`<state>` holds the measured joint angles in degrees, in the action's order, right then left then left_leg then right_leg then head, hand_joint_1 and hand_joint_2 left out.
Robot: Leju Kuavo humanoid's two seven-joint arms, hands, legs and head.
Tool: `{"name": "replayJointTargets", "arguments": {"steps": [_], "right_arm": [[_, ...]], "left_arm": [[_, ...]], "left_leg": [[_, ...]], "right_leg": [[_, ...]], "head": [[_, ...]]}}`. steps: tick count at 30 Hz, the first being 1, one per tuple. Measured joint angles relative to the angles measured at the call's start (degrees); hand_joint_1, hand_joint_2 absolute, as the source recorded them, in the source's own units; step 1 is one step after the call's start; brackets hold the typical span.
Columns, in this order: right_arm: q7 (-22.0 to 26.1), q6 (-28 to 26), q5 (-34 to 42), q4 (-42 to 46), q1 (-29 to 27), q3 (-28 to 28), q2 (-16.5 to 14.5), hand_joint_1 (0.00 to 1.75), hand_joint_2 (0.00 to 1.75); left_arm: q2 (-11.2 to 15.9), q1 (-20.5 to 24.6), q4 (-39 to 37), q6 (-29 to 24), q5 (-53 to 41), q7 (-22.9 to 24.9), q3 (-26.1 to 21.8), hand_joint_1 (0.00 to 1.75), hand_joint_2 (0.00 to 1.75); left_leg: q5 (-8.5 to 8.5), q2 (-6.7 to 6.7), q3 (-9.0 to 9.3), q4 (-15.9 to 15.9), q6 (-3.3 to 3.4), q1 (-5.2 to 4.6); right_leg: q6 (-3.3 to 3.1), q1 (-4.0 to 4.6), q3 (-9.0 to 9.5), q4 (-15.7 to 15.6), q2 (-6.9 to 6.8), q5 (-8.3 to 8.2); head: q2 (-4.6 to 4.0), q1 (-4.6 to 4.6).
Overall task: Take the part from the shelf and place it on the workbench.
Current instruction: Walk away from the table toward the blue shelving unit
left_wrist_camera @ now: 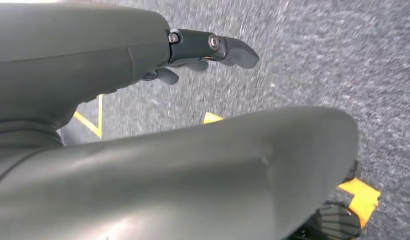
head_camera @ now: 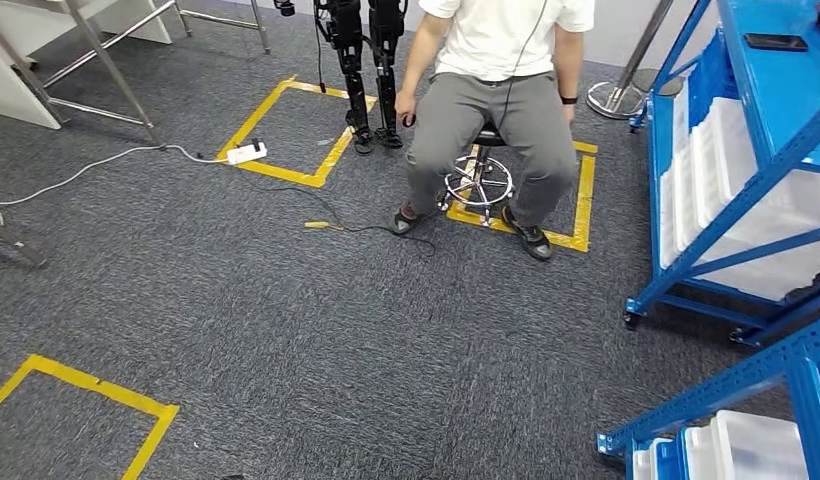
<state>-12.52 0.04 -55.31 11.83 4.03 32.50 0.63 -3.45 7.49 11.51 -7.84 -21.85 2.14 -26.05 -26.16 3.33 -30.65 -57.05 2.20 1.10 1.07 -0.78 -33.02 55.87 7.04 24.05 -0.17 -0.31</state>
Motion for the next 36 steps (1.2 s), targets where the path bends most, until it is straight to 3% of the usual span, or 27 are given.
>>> {"name": "replayJointTargets", "arguments": {"steps": [1, 3, 5, 6, 7, 8, 10, 12, 14, 15, 17, 19, 21, 22, 23, 24, 26, 28, 29, 30, 32, 34, 36], "right_arm": [[0.0, 0.0, 0.0, -0.01, -0.05, 0.08, -0.01, 0.0, 1.75], [0.0, 0.0, -0.04, 0.01, 0.08, 0.18, 0.08, 0.0, 1.75], [0.0, 0.0, -0.12, 0.02, 0.26, 0.21, 0.16, 0.0, 1.75], [0.0, 0.0, -0.14, 0.01, 0.23, 0.22, 0.2, 0.0, 1.75], [0.0, 0.0, -0.15, 0.01, 0.16, 0.23, 0.21, 0.0, 1.75], [0.0, 0.0, -0.16, 0.01, 0.09, 0.24, 0.25, 0.0, 1.75], [0.0, -0.06, -0.04, 0.02, 0.24, 0.3, 0.29, 0.0, 1.75], [0.01, -0.21, 0.22, 0.03, 0.59, 0.5, 0.3, 0.0, 1.75], [0.0, -0.29, 0.46, 0.04, 0.63, 0.86, 0.37, 0.0, 1.75], [-0.03, -0.29, 0.55, 0.04, 0.53, 1.07, 0.44, 0.0, 1.75], [-0.43, -0.14, 0.68, 0.04, 0.47, 1.48, 0.57, 0.0, 1.75], [-1.02, 0.04, 0.82, 0.04, 0.51, 1.92, 0.62, 0.0, 1.75], [-1.52, 0.15, 0.96, 0.03, 0.49, 2.43, 0.63, 0.0, 1.75], [-1.77, 0.2, 1.01, 0.03, 0.44, 2.7, 0.63, 0.0, 1.75], [-2.03, 0.25, 1.04, 0.03, 0.37, 2.94, 0.63, 0.0, 1.75], [-2.28, 0.31, 1.03, 0.02, 0.3, 3.15, 0.6, 0.0, 1.75], [-2.64, 0.47, 0.88, 0.02, 0.2, 3.43, 0.44, 0.0, 1.75], [-2.73, 0.58, 0.54, 0.02, 0.14, 3.56, 0.34, 0.0, 1.75], [-2.73, 0.59, 0.33, 0.02, 0.09, 3.58, 0.35, 0.0, 1.75], [-2.73, 0.6, 0.12, 0.02, 0.01, 3.59, 0.31, 0.0, 1.75], [-2.67, 0.57, -0.4, 0.02, -0.05, 3.59, 0.26, 0.0, 1.75], [-2.35, 0.35, -1.09, 0.02, 0.1, 3.58, 0.17, 0.0, 1.75], [-1.81, -0.18, -1.94, 0.02, 0.18, 3.55, -0.12, 0.0, 1.75]], "left_arm": [[-0.03, 0.15, 0.01, -0.01, -0.09, 0.01, 0.0, 0.0, 0.0], [-0.08, 0.34, 0.01, -0.01, -0.18, 0.06, 0.0, 0.0, 0.0], [-0.09, 0.37, 0.01, -0.03, -0.19, 0.18, 0.0, 0.0, 0.0], [-0.11, 0.37, 0.01, -0.04, -0.17, 0.24, 0.0, 0.0, 0.0], [-0.18, 0.38, 0.01, -0.06, -0.17, 0.29, 0.0, 0.0, 0.0], [-0.28, 0.4, 0.01, -0.07, -0.2, 0.37, 0.0, 0.0, 0.0], [-0.46, 0.54, 0.01, -0.09, -0.47, 0.69, 0.01, 0.0, 0.0], [-0.56, 0.8, 0.01, -0.18, -1.04, 1.19, 0.08, 0.0, 0.0], [-0.73, 1.24, 0.02, -0.29, -1.6, 1.58, 0.32, 0.0, 0.0], [-0.85, 1.52, 0.02, -0.32, -1.85, 1.68, 0.47, 0.0, 0.0], [-1.04, 2.01, 0.02, -0.43, -2.38, 1.73, 0.8, 0.0, 0.0], [-1.15, 2.23, 0.01, -0.64, -3.03, 1.87, 1.05, 0.0, 0.0], [-1.21, 2.31, 0.01, -0.95, -3.59, 2.26, 1.32, 0.0, 0.0], [-1.22, 2.39, 0.01, -1.12, -3.79, 2.48, 1.44, 0.0, 0.0], [-1.22, 2.52, 0.01, -1.31, -3.95, 2.68, 1.53, 0.0, 0.0], [-1.22, 2.7, 0.01, -1.49, -4.07, 2.83, 1.6, 0.0, 0.0], [-1.2, 3.09, 0.01, -1.72, -4.04, 2.94, 1.66, 0.0, 0.0], [-1.21, 3.38, 0.01, -1.75, -3.84, 2.71, 1.66, 0.0, 0.0], [-1.23, 3.47, 0.01, -1.74, -3.68, 2.54, 1.66, 0.0, 0.0], [-1.28, 3.55, 0.01, -1.71, -3.51, 2.32, 1.65, 0.0, 0.0], [-1.33, 3.58, 0.01, -1.51, -3.07, 1.85, 1.63, 0.0, 0.0], [-1.14, 3.22, 0.01, -1.0, -2.4, 1.27, 1.48, 0.0, 0.0], [-0.63, 2.44, 0.01, -0.35, -1.52, 0.68, 1.03, 0.0, 0.0]], "left_leg": [[0.48, -0.74, 0.28, 0.75, 0.33, 0.03], [1.11, -2.32, 0.54, 1.67, 0.7, -0.06], [1.2, -4.12, 0.33, 1.75, 0.8, -0.29], [1.21, -5.02, 0.25, 1.73, 0.76, -0.33], [1.23, -5.84, 0.17, 1.71, 0.66, -0.34], [1.24, -6.59, 0.15, 1.68, 0.5, -0.33], [1.07, -7.94, 0.22, 1.47, -0.17, -0.54], [0.74, -9.21, 0.46, 1.27, -1.09, -0.82], [0.52, -10.45, 0.8, 1.28, -1.89, -0.71], [0.33, -10.55, 0.86, 1.09, -2.25, -0.43], [-2.11, -8.06, -0.22, -1.87, -2.8, 0.1], [-6.75, -4.51, -3.38, -9.39, -2.92, 0.34], [-9.19, -3.44, -6.19, -15.67, -2.7, 0.35], [-8.62, -3.32, -6.31, -15.91, -2.46, 0.34], [-7.02, -3.14, -5.38, -13.95, -2.15, 0.33], [-4.76, -2.47, -3.48, -10.01, -1.72, 0.28], [-1.82, -0.28, -0.23, -3.11, -0.92, 0.0], [-1.29, 0.55, 0.64, -0.88, -0.32, -0.49], [-1.05, 0.02, 0.62, -0.62, -0.01, -0.71], [-0.63, -0.64, 0.76, -0.1, 0.29, -0.65], [0.38, -1.87, 1.02, 1.19, 0.94, -0.55], [0.94, -3.37, 0.82, 1.8, 1.21, -0.62], [1.07, -5.1, 0.36, 1.78, 1.11, -0.69]], "right_leg": [[0.01, 0.14, -0.72, 1.09, -1.37, 0.5], [-0.53, 0.14, -3.77, 6.8, -4.9, 3.13], [-0.6, -0.19, -7.74, 14.52, -6.21, 6.11], [-0.22, -0.42, -8.61, 16.44, -6.38, 6.58], [0.36, -0.66, -8.2, 16.04, -6.58, 6.19], [1.04, -0.91, -6.35, 13.06, -7.12, 5.08], [1.91, -1.18, -0.96, 4.17, -9.92, 2.57], [1.5, -0.93, 1.58, -0.42, -11.62, 1.25], [0.52, -0.61, 1.13, -0.55, -10.5, 0.88], [0.07, -0.88, 1.08, -0.59, -9.82, 0.74], [-0.95, -1.26, 1.17, -0.68, -8.54, 0.25], [-1.72, -0.89, 0.91, -0.65, -7.21, -0.16], [-2.04, -0.19, 0.63, -0.59, -5.58, -0.37], [-2.13, 0.08, 0.56, -0.52, -4.74, -0.43], [-2.16, 0.28, 0.54, -0.42, -3.93, -0.48], [-2.17, 0.39, 0.54, -0.3, -3.14, -0.51], [-1.87, 0.51, 0.4, -0.12, -1.9, -0.7], [-1.23, 0.38, 0.02, -0.16, -0.92, -1.09], [-0.85, 0.33, -0.2, -0.33, -0.43, -1.33], [-0.57, 0.34, -0.47, -0.35, -0.49, -1.5], [-0.6, 0.49, -1.86, 1.49, -2.84, -0.5], [-1.14, 0.31, -5.38, 8.33, -5.68, 2.91], [-0.92, -0.12, -8.73, 15.66, -6.32, 5.83]], "head": [[0.0, 0.1], [0.0, 0.3], [0.0, 0.43], [0.0, 0.43], [0.0, 0.46], [0.0, 0.48], [0.0, 0.55], [0.0, 0.41], [0.0, 0.23], [0.0, 0.22], [0.0, 0.05], [0.0, -0.14], [0.0, -0.14], [0.0, -0.14], [0.0, -0.14], [0.0, -0.15], [0.0, -0.09], [0.0, -0.22], [0.0, -0.34], [0.0, -0.4], [0.0, -0.29], [0.0, -0.16], [0.0, -0.08]]}}
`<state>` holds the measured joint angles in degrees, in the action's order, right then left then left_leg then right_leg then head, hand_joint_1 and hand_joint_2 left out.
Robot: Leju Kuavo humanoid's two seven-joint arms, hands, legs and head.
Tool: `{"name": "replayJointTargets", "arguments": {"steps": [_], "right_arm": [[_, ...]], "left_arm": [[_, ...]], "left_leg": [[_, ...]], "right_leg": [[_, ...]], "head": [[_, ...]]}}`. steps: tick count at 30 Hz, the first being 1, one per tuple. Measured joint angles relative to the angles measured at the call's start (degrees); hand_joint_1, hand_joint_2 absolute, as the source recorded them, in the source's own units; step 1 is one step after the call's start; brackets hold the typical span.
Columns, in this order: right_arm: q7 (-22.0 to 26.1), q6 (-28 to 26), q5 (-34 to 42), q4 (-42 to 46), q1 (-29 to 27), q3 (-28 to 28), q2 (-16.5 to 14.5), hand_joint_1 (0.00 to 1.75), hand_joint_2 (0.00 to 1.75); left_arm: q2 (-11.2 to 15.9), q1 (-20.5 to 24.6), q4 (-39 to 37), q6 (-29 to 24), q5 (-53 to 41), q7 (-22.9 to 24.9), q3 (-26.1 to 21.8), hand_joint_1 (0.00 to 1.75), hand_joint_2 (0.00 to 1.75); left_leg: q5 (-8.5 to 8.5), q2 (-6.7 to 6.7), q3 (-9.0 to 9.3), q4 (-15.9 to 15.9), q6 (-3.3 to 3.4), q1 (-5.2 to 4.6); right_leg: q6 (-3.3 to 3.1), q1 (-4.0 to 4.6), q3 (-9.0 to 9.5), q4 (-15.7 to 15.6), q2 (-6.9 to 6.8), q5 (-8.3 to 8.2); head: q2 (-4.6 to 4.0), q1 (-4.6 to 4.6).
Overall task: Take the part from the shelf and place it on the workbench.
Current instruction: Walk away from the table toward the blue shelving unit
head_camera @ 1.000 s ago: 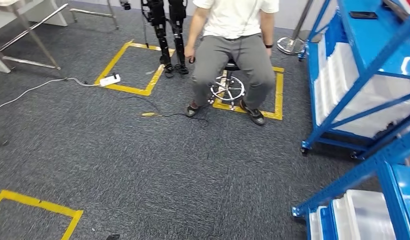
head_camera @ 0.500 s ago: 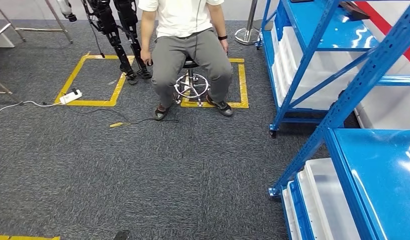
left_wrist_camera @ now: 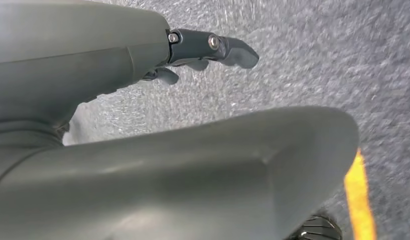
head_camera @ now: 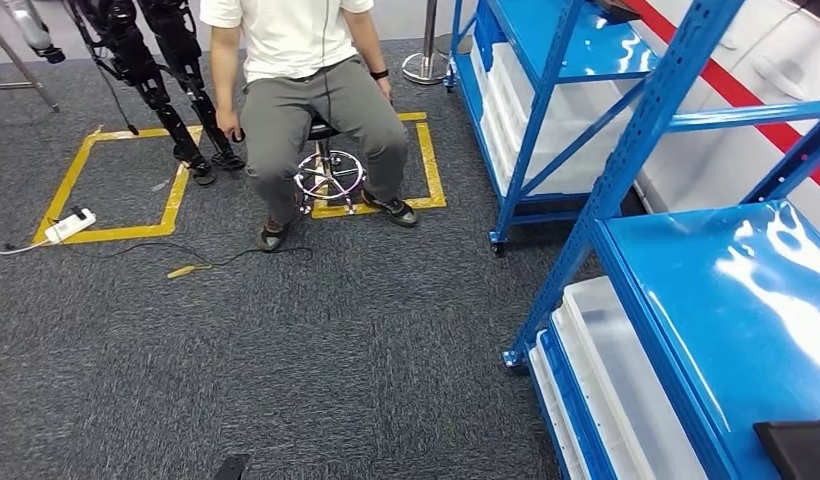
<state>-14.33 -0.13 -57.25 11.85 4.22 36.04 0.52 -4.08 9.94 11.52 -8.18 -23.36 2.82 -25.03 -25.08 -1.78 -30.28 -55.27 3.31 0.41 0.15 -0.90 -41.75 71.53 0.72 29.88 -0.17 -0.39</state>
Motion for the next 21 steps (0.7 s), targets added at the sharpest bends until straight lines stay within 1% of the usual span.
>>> {"name": "replayJointTargets", "arguments": {"steps": [1, 2, 3, 4, 5, 6, 7, 8, 9, 10, 11, 12, 13, 14, 15, 16, 17, 18, 19, 20, 21], "right_arm": [[0.2, -0.26, -0.48, -0.01, -0.02, -0.04, -0.2, 0.0, 1.75], [0.31, -0.47, -0.89, -0.01, -0.04, -0.11, -0.37, 0.0, 1.75], [0.34, -0.62, -1.22, -0.02, -0.01, -0.19, -0.52, 0.0, 1.75], [0.34, -0.71, -1.46, -0.02, 0.16, -0.29, -0.71, 0.0, 1.75], [0.33, -0.78, -1.57, -0.02, 0.39, -0.37, -0.86, 0.0, 1.75], [0.33, -0.81, -1.68, -0.02, 0.66, -0.43, -1.05, 0.0, 1.75], [0.31, -0.83, -1.74, -0.02, 0.89, -0.47, -1.18, 0.0, 1.75], [0.25, -0.83, -1.8, -0.02, 0.99, -0.48, -1.22, 0.0, 1.75], [0.16, -0.82, -1.89, -0.02, 1.04, -0.48, -1.25, 0.0, 1.75], [0.03, -0.75, -1.99, -0.02, 1.05, -0.48, -1.24, 0.0, 1.75], [-0.13, -0.59, -2.09, -0.02, 1.07, -0.49, -1.21, 0.0, 1.75], [-0.27, -0.39, -2.17, -0.02, 1.13, -0.49, -1.16, 0.0, 1.75], [-0.38, -0.16, -2.19, -0.02, 1.19, -0.5, -1.1, 0.0, 1.75], [-0.46, 0.02, -2.2, -0.02, 1.26, -0.5, -1.02, 0.0, 1.75], [-0.49, 0.13, -2.19, -0.02, 1.31, -0.5, -0.95, 0.0, 1.75], [-0.48, 0.18, -2.19, -0.02, 1.3, -0.5, -0.87, 0.0, 1.75], [-0.43, 0.18, -2.18, -0.02, 1.27, -0.5, -0.81, 0.0, 1.75], [-0.36, 0.18, -2.18, -0.02, 1.22, -0.5, -0.75, 0.0, 1.75], [-0.23, 0.18, -2.15, -0.02, 1.18, -0.5, -0.73, 0.0, 1.75], [-0.11, 0.18, -2.07, -0.03, 1.16, -0.5, -0.74, 0.0, 1.75], [0.02, 0.19, -1.97, -0.03, 1.15, -0.49, -0.74, 0.0, 1.75]], "left_arm": [[0.28, -0.43, -0.01, 0.23, 0.4, -0.29, -0.32, 0.0, 0.0], [0.53, -0.81, -0.01, 0.4, 0.79, -0.57, -0.64, 0.0, 0.0], [0.73, -1.13, -0.02, 0.47, 1.06, -0.82, -0.94, 0.0, 0.0], [0.99, -1.37, -0.01, 0.51, 1.21, -1.03, -1.2, 0.0, 0.0], [1.22, -1.53, -0.01, 0.53, 1.29, -1.18, -1.4, 0.0, 0.0], [1.47, -1.67, 0.0, 0.52, 1.31, -1.29, -1.58, 0.0, 0.0], [1.68, -1.75, 0.01, 0.5, 1.35, -1.34, -1.75, 0.0, 0.0], [1.77, -1.8, 0.0, 0.46, 1.43, -1.35, -1.91, 0.0, 0.0], [1.84, -1.81, 0.0, 0.41, 1.52, -1.33, -2.03, 0.0, 0.0], [1.87, -1.81, 0.0, 0.38, 1.63, -1.31, -2.16, 0.0, 0.0], [1.87, -1.85, -0.01, 0.33, 1.75, -1.29, -2.3, 0.0, 0.0], [1.87, -1.95, -0.02, 0.27, 1.83, -1.27, -2.47, 0.0, 0.0], [1.86, -2.14, -0.04, 0.17, 1.94, -1.26, -2.64, 0.0, 0.0], [1.82, -2.39, -0.05, 0.04, 2.06, -1.26, -2.81, 0.0, 0.0], [1.79, -2.67, -0.07, -0.08, 2.17, -1.25, -2.93, 0.0, 0.0], [1.75, -2.92, -0.07, -0.19, 2.27, -1.25, -3.03, 0.0, 0.0], [1.73, -3.09, -0.07, -0.25, 2.33, -1.27, -3.12, 0.0, 0.0], [1.69, -3.17, -0.07, -0.26, 2.34, -1.3, -3.22, 0.0, 0.0], [1.65, -3.19, -0.07, -0.27, 2.32, -1.33, -3.33, 0.0, 0.0], [1.62, -3.17, -0.07, -0.27, 2.18, -1.32, -3.42, 0.0, 0.0], [1.57, -3.11, -0.07, -0.28, 1.99, -1.23, -3.48, 0.0, 0.0]], "left_leg": [[0.06, -0.83, -0.16, -0.02, -0.14, 0.01], [0.11, -1.58, -0.26, -0.05, -0.31, 0.05], [0.13, -2.29, -0.31, -0.11, -0.57, 0.11], [0.05, -2.93, -0.32, -0.24, -0.95, 0.05], [-0.15, -3.54, -0.3, -0.42, -1.43, -0.04], [-0.36, -4.12, -0.22, -0.58, -1.94, -0.16], [-0.59, -4.65, -0.07, -0.72, -2.37, -0.24], [-0.78, -5.21, 0.12, -0.78, -2.72, -0.15], [-0.95, -5.52, 0.29, -0.89, -3.04, 0.13], [-1.48, -5.05, 0.28, -1.42, -3.34, 0.44], [-2.72, -3.79, -0.2, -2.92, -3.62, 0.75], [-4.6, -2.05, -1.28, -5.59, -3.82, 0.97], [-6.86, -0.25, -2.88, -9.3, -3.9, 1.05], [-8.95, 0.89, -4.75, -13.36, -3.86, 1.07], [-10.1, 1.4, -6.3, -16.54, -3.74, 1.06], [-10.03, 1.65, -7.06, -17.88, -3.48, 1.05], [-8.79, 1.85, -6.79, -17.01, -3.12, 1.0], [-6.67, 2.27, -5.51, -14.07, -2.67, 0.92], [-4.46, 3.56, -3.65, -9.92, -2.14, 0.81], [-2.82, 4.87, -2.01, -6.41, -1.72, 0.63], [-1.85, 5.86, -0.86, -3.95, -1.37, 0.43]], "right_leg": [[0.51, -0.25, -0.1, 0.87, -0.17, 0.2], [1.15, -0.54, 1.04, -0.59, -0.47, -0.37], [1.86, -0.87, 3.52, -4.46, -1.24, -1.52], [2.3, -1.09, 6.21, -8.93, -2.65, -2.61], [2.43, -1.1, 8.43, -12.57, -3.83, -3.49], [2.22, -1.09, 9.91, -14.96, -4.64, -4.02], [1.77, -0.93, 10.25, -15.63, -4.82, -4.16], [1.32, -0.78, 10.17, -15.62, -4.1, -4.28], [0.83, -0.93, 10.14, -15.62, -3.34, -4.37], [0.43, -0.98, 10.16, -15.66, -2.68, -4.5], [-0.01, -1.04, 10.2, -15.71, -2.05, -4.65], [-0.4, -1.06, 10.31, -15.75, -1.44, -4.82], [-0.69, -0.85, 10.21, -15.71, -0.82, -4.96], [-0.91, -0.6, 10.08, -15.68, -0.11, -5.06], [-1.06, -0.32, 9.98, -15.65, 0.73, -5.15], [-1.15, -0.04, 9.93, -15.62, 1.61, -5.22], [-1.19, 0.2, 9.96, -15.6, 2.49, -5.26], [-1.22, 0.38, 10.04, -15.6, 3.34, -5.3], [-1.16, 0.43, 10.1, -15.61, 4.09, -5.34], [-1.02, 0.55, 10.1, -15.61, 4.74, -5.43], [-0.84, 0.55, 10.0, -15.61, 5.31, -5.54]], "head": [[0.0, 0.02], [0.0, 0.06], [0.0, 0.08], [0.0, 0.13], [0.0, 0.13], [0.0, 0.04], [0.0, -0.04], [0.0, -0.17], [0.0, -0.27], [0.0, -0.3], [0.0, -0.37], [0.0, -0.47], [0.0, -0.56], [0.0, -0.66], [0.0, -0.68], [0.0, -0.69], [0.0, -0.68], [0.0, -0.67], [0.0, -0.66], [0.0, -0.62], [0.0, -0.66]]}}
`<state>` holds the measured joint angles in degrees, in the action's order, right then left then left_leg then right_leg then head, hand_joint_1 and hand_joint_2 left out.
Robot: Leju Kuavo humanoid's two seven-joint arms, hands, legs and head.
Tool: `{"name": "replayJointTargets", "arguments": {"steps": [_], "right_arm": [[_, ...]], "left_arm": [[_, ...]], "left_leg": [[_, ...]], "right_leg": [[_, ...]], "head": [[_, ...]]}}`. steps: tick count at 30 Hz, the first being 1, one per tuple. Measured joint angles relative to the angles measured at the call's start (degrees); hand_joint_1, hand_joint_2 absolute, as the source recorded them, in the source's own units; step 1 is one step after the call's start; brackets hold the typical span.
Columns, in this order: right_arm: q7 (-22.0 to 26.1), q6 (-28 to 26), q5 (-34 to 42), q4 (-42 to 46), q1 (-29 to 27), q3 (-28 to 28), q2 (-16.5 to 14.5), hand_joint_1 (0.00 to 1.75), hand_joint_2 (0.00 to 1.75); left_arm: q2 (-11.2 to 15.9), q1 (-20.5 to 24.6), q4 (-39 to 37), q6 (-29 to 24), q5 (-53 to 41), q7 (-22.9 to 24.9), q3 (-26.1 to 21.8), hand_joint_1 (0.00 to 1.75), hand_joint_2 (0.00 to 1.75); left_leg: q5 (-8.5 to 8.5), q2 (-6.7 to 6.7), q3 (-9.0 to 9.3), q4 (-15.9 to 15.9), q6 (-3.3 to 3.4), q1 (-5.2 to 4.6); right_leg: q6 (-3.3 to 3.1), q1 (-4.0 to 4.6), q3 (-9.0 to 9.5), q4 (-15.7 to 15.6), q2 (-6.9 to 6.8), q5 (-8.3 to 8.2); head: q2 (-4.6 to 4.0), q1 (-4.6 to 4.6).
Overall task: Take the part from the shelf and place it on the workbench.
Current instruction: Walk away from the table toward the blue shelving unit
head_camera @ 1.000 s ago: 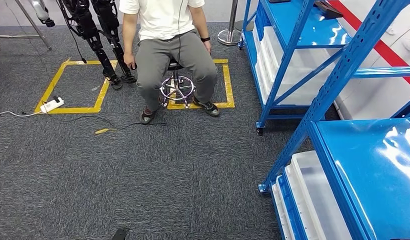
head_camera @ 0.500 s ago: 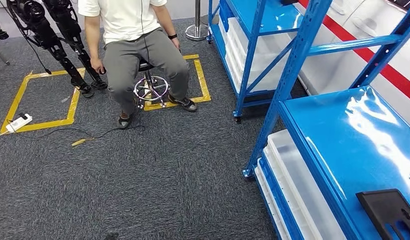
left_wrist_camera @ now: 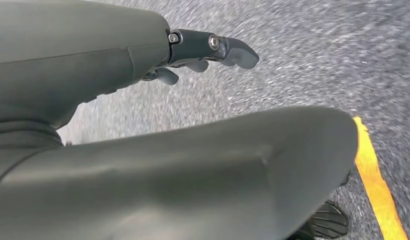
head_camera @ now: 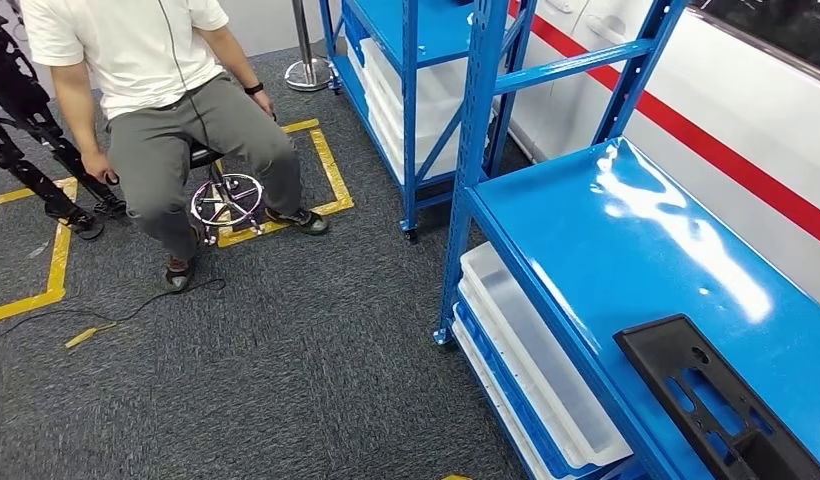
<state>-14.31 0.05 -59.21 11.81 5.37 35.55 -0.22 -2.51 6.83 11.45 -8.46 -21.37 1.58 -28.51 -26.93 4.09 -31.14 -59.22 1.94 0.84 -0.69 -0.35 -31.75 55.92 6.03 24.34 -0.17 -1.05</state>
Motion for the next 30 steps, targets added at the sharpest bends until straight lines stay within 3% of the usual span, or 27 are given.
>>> {"name": "replayJointTargets", "arguments": {"steps": [1, 3, 4, 6, 8, 10, 11, 12, 14, 16, 18, 19, 21, 23, 25, 26, 27, 28, 30], "right_arm": [[0.1, 0.01, 0.14, -0.01, -0.03, 0.01, -0.01, 0.0, 1.75], [0.22, 0.04, 0.4, -0.02, -0.19, 0.04, 0.08, 0.0, 1.75], [0.25, 0.05, 0.53, -0.03, -0.32, 0.05, 0.15, 0.0, 1.75], [0.31, 0.06, 0.78, -0.07, -0.42, 0.09, 0.35, 0.0, 1.75], [0.36, 0.06, 0.97, -0.08, -0.37, 0.1, 0.51, 0.0, 1.75], [0.39, 0.06, 1.09, -0.08, -0.48, 0.14, 0.6, 0.0, 1.75], [0.41, 0.06, 1.11, -0.08, -0.59, 0.16, 0.63, 0.0, 1.75], [0.43, 0.06, 1.11, -0.08, -0.7, 0.17, 0.68, 0.0, 1.75], [0.54, 0.06, 0.98, -0.08, -0.69, 0.19, 0.8, 0.0, 1.75], [0.67, 0.1, 0.76, -0.07, -0.5, 0.19, 0.89, 0.0, 1.75], [0.73, 0.28, 0.51, -0.06, -0.52, 0.2, 0.96, 0.0, 1.75], [0.74, 0.42, 0.43, -0.07, -0.64, 0.22, 0.96, 0.0, 1.75], [0.73, 0.62, 0.26, -0.07, -0.74, 0.25, 0.92, 0.0, 1.75], [0.72, 0.68, 0.12, -0.06, -0.67, 0.27, 0.86, 0.0, 1.75], [0.72, 0.69, -0.02, -0.07, -0.65, 0.33, 0.84, 0.0, 1.75], [0.72, 0.69, -0.09, -0.07, -0.68, 0.39, 0.84, 0.0, 1.75], [0.72, 0.69, -0.14, -0.06, -0.72, 0.45, 0.84, 0.0, 1.75], [0.72, 0.69, -0.19, -0.06, -0.74, 0.5, 0.83, 0.0, 1.75], [0.72, 0.65, -0.29, -0.06, -0.69, 0.55, 0.68, 0.0, 1.75]], "left_arm": [[-0.05, 0.12, 0.0, -0.02, -0.27, 0.18, -0.03, 0.0, 0.0], [-0.27, 0.46, 0.01, -0.06, -0.78, 0.56, -0.04, 0.0, 0.0], [-0.43, 0.66, 0.02, -0.07, -1.03, 0.67, -0.04, 0.0, 0.0], [-0.77, 0.93, 0.02, -0.05, -1.38, 0.73, -0.03, 0.0, 0.0], [-0.97, 1.0, 0.02, -0.04, -1.6, 0.76, -0.03, 0.0, 0.0], [-1.1, 0.99, 0.01, 0.0, -1.76, 0.78, -0.03, 0.0, 0.0], [-1.17, 0.99, 0.0, 0.01, -1.82, 0.79, -0.03, 0.0, 0.0], [-1.27, 1.01, 0.0, 0.03, -1.86, 0.79, -0.03, 0.0, 0.0], [-1.43, 1.06, 0.01, 0.04, -1.89, 0.79, -0.03, 0.0, 0.0], [-1.46, 1.1, 0.03, 0.04, -1.87, 0.7, -0.03, 0.0, 0.0], [-1.49, 1.19, 0.04, 0.03, -1.86, 0.56, -0.03, 0.0, 0.0], [-1.5, 1.25, 0.05, 0.03, -1.86, 0.49, -0.03, 0.0, 0.0], [-1.49, 1.24, 0.06, 0.03, -1.87, 0.39, -0.03, 0.0, 0.0], [-1.46, 1.01, 0.04, -0.28, -2.0, 0.03, -0.03, 0.0, 0.0], [-1.43, 0.75, 0.02, -1.11, -2.45, -0.68, -0.03, 0.0, 0.0], [-1.38, 0.7, 0.02, -1.77, -2.93, -1.13, -0.03, 0.0, 0.0], [-1.31, 0.7, 0.03, -2.57, -3.57, -1.53, -0.01, 0.0, 0.0], [-1.22, 0.72, 0.03, -3.6, -4.38, -1.93, 0.09, 0.0, 0.0], [-0.86, 0.8, 0.04, -5.83, -5.99, -2.62, 0.5, 0.0, 0.0]], "left_leg": [[0.3, 0.64, 0.52, 1.18, 0.23, -0.21], [0.56, -0.5, 0.66, 1.73, 0.54, -0.52], [0.95, -1.2, 0.82, 2.38, 0.74, -0.48], [1.84, -2.76, 1.02, 3.74, 1.33, -0.38], [2.17, -4.48, 0.75, 4.12, 1.65, -0.53], [2.21, -6.31, 0.49, 4.09, 1.55, -0.68], [2.24, -7.13, 0.41, 4.07, 1.47, -0.7], [2.26, -7.87, 0.38, 4.04, 1.34, -0.67], [2.09, -9.25, 0.4, 3.77, 0.78, -0.81], [1.73, -10.5, 0.53, 3.46, -0.08, -1.06], [1.48, -11.69, 0.86, 3.38, -0.82, -0.98], [1.24, -11.4, 0.93, 3.12, -1.26, -0.72], [-1.15, -8.44, -0.1, 0.13, -2.08, -0.25], [-5.54, -5.01, -3.21, -7.17, -2.49, -0.06], [-7.92, -4.21, -6.16, -13.57, -2.45, -0.05], [-7.3, -4.11, -6.39, -13.91, -2.28, -0.06], [-5.58, -3.91, -5.52, -11.91, -2.04, -0.06], [-3.23, -3.19, -3.8, -8.16, -1.71, -0.06], [0.19, -0.18, -0.35, -0.59, -0.88, -0.04]], "right_leg": [[0.24, -0.05, -0.16, -0.02, 0.51, -0.14], [0.9, -0.02, -0.62, -0.28, 1.52, -0.52], [1.11, 0.07, -0.97, -0.05, 1.25, -0.5], [0.95, 0.36, -3.13, 3.26, -1.38, 1.21], [0.51, 0.17, -7.04, 10.95, -4.41, 4.79], [1.03, -0.25, -9.47, 16.45, -5.27, 6.8], [1.63, -0.5, -8.94, 16.06, -5.53, 6.53], [2.34, -0.77, -7.01, 13.13, -5.99, 5.47], [3.27, -1.09, -1.51, 4.26, -8.5, 2.98], [2.8, -1.0, 1.21, -0.51, -10.12, 1.75], [1.76, -0.88, 0.82, -0.72, -9.06, 1.49], [1.36, -1.08, 0.82, -0.76, -8.38, 1.37], [0.55, -1.49, 1.0, -0.84, -7.13, 0.98], [0.02, -1.46, 0.95, -0.8, -5.86, 0.68], [-0.17, -1.13, 0.81, -0.74, -4.29, 0.55], [-0.21, -0.99, 0.83, -0.7, -3.43, 0.52], [-0.24, -0.89, 0.9, -0.68, -2.58, 0.49], [-0.24, -0.82, 0.99, -0.65, -1.76, 0.47], [-0.04, -0.7, 0.95, -0.58, -0.31, 0.34]], "head": [[0.0, -0.05], [0.0, -0.23], [0.0, -0.23], [0.0, -0.11], [0.0, -0.03], [0.0, -0.01], [0.0, 0.02], [0.0, 0.04], [0.0, 0.1], [0.0, 0.05], [0.0, 0.0], [0.0, 0.0], [0.0, -0.07], [0.0, -0.16], [0.0, -0.15], [0.0, -0.14], [0.0, -0.14], [0.0, -0.14], [0.0, -0.1]]}}
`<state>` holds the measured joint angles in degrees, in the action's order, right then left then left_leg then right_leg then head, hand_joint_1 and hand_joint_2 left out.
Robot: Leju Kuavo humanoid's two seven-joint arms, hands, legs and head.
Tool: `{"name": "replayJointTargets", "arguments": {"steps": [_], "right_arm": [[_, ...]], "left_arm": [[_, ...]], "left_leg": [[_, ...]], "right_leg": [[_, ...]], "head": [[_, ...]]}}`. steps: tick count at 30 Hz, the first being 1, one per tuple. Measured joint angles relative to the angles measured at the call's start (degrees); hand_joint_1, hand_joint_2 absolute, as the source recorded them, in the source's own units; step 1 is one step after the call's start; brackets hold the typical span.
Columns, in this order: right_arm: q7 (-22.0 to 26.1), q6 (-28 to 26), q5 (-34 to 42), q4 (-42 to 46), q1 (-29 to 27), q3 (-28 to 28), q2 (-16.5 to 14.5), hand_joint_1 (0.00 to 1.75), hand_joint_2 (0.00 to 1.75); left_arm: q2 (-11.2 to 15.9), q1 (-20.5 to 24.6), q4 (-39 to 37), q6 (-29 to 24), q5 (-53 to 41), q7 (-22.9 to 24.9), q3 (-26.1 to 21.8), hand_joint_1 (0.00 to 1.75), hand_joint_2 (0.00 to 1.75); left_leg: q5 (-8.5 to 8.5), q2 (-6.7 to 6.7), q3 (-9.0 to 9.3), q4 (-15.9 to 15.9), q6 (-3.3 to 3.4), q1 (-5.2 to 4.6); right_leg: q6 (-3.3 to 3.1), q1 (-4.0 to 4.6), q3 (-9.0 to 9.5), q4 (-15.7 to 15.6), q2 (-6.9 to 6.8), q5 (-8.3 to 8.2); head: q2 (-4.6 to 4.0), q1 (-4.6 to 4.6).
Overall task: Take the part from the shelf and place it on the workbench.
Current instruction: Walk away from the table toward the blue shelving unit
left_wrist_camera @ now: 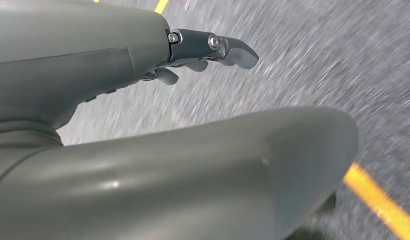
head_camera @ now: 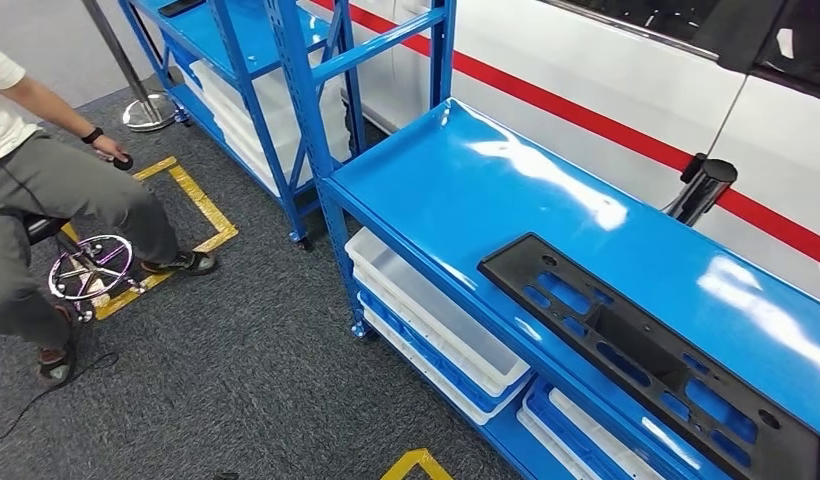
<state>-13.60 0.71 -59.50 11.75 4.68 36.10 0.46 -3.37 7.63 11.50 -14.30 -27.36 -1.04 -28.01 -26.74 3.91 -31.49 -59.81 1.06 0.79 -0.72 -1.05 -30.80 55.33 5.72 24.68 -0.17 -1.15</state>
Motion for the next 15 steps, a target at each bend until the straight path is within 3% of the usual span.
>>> {"name": "replayJointTargets", "arguments": {"steps": [2, 4, 6, 8, 10, 11, 12, 13, 15], "right_arm": [[0.0, -0.07, -0.07, -0.01, 0.05, 0.04, -0.17, 0.0, 1.75], [0.0, -0.09, -0.11, -0.01, -0.02, 0.16, -0.19, 0.0, 1.75], [0.0, -0.09, -0.21, -0.02, -0.07, 0.39, -0.12, 0.0, 1.75], [0.04, -0.09, -0.39, -0.02, 0.06, 0.55, -0.05, 0.0, 1.75], [0.1, -0.09, -0.54, -0.02, 0.16, 0.64, 0.04, 0.0, 1.75], [0.13, -0.09, -0.59, -0.02, 0.1, 0.71, 0.08, 0.0, 1.75], [0.15, -0.09, -0.66, -0.02, 0.0, 0.79, 0.14, 0.0, 1.75], [0.19, -0.09, -0.72, -0.02, -0.07, 0.86, 0.22, 0.0, 1.75], [0.34, -0.09, -0.89, -0.01, 0.02, 0.92, 0.33, 0.0, 1.75]], "left_arm": [[0.49, 0.25, 0.02, -1.31, -0.99, -0.33, 0.45, 0.0, 0.0], [0.86, 0.62, 0.08, -1.7, -1.78, -0.35, 0.91, 0.0, 0.0], [1.09, 0.91, 0.17, -1.98, -2.58, -0.33, 1.45, 0.0, 0.0], [1.32, 1.03, 0.23, -2.45, -3.35, -0.4, 1.91, 0.0, 0.0], [1.53, 1.04, 0.25, -2.99, -3.9, -0.84, 2.26, 0.0, 0.0], [1.6, 1.06, 0.26, -3.1, -4.09, -1.21, 2.38, 0.0, 0.0], [1.66, 1.12, 0.27, -2.98, -4.24, -1.69, 2.53, 0.0, 0.0], [1.69, 1.21, 0.29, -2.65, -4.36, -2.15, 2.66, 0.0, 0.0], [1.93, 1.53, 0.43, -1.95, -4.44, -2.95, 2.83, 0.0, 0.0]], "left_leg": [[0.71, 1.42, 1.17, 2.79, 0.58, -0.16], [1.17, -0.06, 1.23, 3.41, 1.01, -0.17], [1.99, -1.62, 1.38, 4.57, 1.62, -0.01], [2.44, -3.39, 1.22, 5.12, 1.98, -0.18], [2.52, -5.29, 0.84, 5.07, 1.99, -0.39], [2.56, -6.19, 0.71, 5.04, 1.91, -0.42], [2.61, -6.99, 0.62, 4.99, 1.8, -0.42], [2.63, -7.71, 0.55, 4.9, 1.62, -0.4], [2.41, -9.01, 0.53, 4.46, 0.95, -0.54]], "right_leg": [[0.53, -0.05, -0.49, -0.01, 1.25, -0.33], [1.17, -0.04, -1.1, 0.0, 2.04, -0.71], [1.15, 0.33, -2.82, 2.22, -0.31, 0.3], [0.6, 0.4, -6.42, 8.74, -3.8, 3.46], [0.74, 0.09, -9.52, 15.39, -4.95, 6.05], [1.17, -0.09, -9.66, 16.2, -5.14, 6.2], [1.79, -0.24, -8.41, 14.47, -5.41, 5.45], [2.42, -0.41, -5.94, 10.55, -6.0, 4.16], [2.8, -0.45, -1.24, 2.72, -8.5, 2.09]], "head": [[0.0, -0.03], [0.0, -0.1], [0.0, 0.12], [0.0, 0.46], [0.0, 0.66], [0.0, 0.68], [0.0, 0.74], [0.0, 0.73], [0.0, 0.74]]}}
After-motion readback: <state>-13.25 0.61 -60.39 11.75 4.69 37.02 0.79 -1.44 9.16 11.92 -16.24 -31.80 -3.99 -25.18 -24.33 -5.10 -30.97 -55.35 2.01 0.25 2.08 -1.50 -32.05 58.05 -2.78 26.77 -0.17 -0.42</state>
